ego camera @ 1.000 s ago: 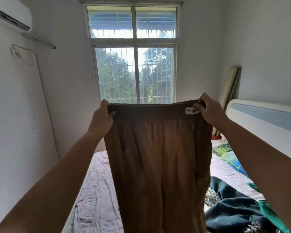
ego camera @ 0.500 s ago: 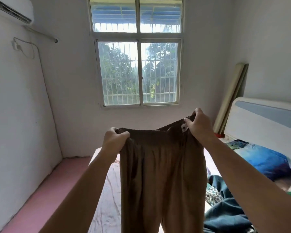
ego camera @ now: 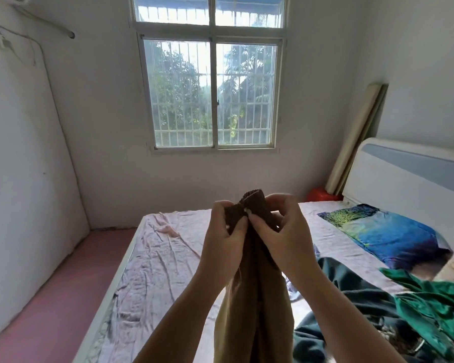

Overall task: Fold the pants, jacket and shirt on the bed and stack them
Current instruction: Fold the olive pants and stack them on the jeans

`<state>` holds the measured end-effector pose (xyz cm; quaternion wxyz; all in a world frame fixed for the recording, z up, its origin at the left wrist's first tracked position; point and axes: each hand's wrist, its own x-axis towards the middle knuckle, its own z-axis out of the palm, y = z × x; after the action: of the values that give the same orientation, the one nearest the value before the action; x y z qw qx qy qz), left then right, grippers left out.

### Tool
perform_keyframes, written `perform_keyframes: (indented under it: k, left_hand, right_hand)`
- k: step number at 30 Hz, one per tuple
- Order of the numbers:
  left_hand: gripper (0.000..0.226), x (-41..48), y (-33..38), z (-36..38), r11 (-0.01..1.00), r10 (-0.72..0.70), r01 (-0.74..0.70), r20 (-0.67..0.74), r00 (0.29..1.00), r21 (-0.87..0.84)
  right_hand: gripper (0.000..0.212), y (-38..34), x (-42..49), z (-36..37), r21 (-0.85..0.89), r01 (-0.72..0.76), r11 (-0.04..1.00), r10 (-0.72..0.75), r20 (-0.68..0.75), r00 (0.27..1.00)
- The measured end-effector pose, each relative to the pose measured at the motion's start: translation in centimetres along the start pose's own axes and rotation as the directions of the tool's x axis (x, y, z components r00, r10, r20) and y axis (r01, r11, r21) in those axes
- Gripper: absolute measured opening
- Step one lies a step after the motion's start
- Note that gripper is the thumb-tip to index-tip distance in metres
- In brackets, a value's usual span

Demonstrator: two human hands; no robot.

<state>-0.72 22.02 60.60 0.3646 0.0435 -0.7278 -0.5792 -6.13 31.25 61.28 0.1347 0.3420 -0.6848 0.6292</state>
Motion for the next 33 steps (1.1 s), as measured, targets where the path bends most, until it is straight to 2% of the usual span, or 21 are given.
perform_keyframes:
  k: [7,10,13,15,17,18,20,22,23,25,27,30,33]
  left_hand:
    - [0.016,0.0,0.6,-0.1,0.97,-0.059,0.049,-0.034,0.998,-0.24]
    - [0.005,0.1,0.9,-0.2,0.961,-0.059,0.05,-0.027,0.998,-0.274]
    - [0.033,0.1,1.0,-0.1,0.964,-0.026,0.022,-0.011,1.0,-0.265]
    - [0.031,0.2,1.1,-0.2,0.983,-0.001,-0.003,-0.023,1.0,-0.182]
    - [0.032,0.4,1.1,-0.6,0.989,0.01,-0.014,-0.028,1.0,-0.146]
    - [0.036,0.6,1.2,-1.0,0.986,0.008,-0.009,-0.008,1.0,-0.167]
    - [0.041,0.8,1.5,-1.8,0.974,0.016,0.001,0.072,0.997,-0.227]
    - [0.045,0.8,2.0,-2.4,0.968,0.061,-0.017,0.166,0.984,-0.252]
    - [0.046,0.8,2.1,-2.6,0.966,0.093,-0.038,0.206,0.974,-0.258]
    - [0.046,0.8,2.4,-3.0,0.959,0.16,-0.087,0.262,0.952,-0.271]
    - [0.046,0.9,2.7,-3.6,0.945,0.213,-0.127,0.272,0.938,-0.303]
    - [0.048,1.3,2.9,-4.1,0.924,0.243,-0.151,0.233,0.942,-0.351]
    - [0.045,1.5,3.1,-4.4,0.938,0.257,-0.21,0.148,0.955,-0.277]
  right_hand:
    - [0.017,0.9,-0.2,-0.3,0.08,-0.019,0.997,0.019,-0.005,1.0]
    - [0.014,0.8,-0.5,-0.3,0.071,0.053,0.996,-0.055,0.021,0.998]
    - [0.027,0.9,-1.1,-0.2,0.123,0.126,0.984,-0.141,0.122,0.982]
    - [0.045,1.2,-1.4,-0.4,0.19,0.099,0.977,-0.136,0.195,0.971]
    - [0.049,1.2,-1.3,-1.1,0.306,0.059,0.95,-0.135,0.233,0.963]
    - [0.046,1.4,-1.1,-1.5,0.342,0.053,0.938,-0.137,0.227,0.964]
    - [0.038,2.1,-0.7,-2.3,0.282,0.078,0.956,-0.116,0.122,0.986]
    - [0.035,3.3,0.0,-3.1,0.184,0.005,0.983,-0.007,0.014,1.0]
    - [0.051,3.7,0.3,-3.4,0.161,-0.064,0.985,0.061,0.019,0.998]
    - [0.098,4.6,1.1,-3.8,0.222,-0.228,0.948,0.196,0.158,0.968]
    - [0.119,5.2,1.4,-4.1,0.336,-0.379,0.862,0.267,0.335,0.904]
    - [0.1,5.6,1.0,-4.5,0.487,-0.507,0.711,0.234,0.516,0.824]
    - [0.089,4.5,0.4,-4.3,0.52,-0.504,0.689,0.237,0.496,0.835]
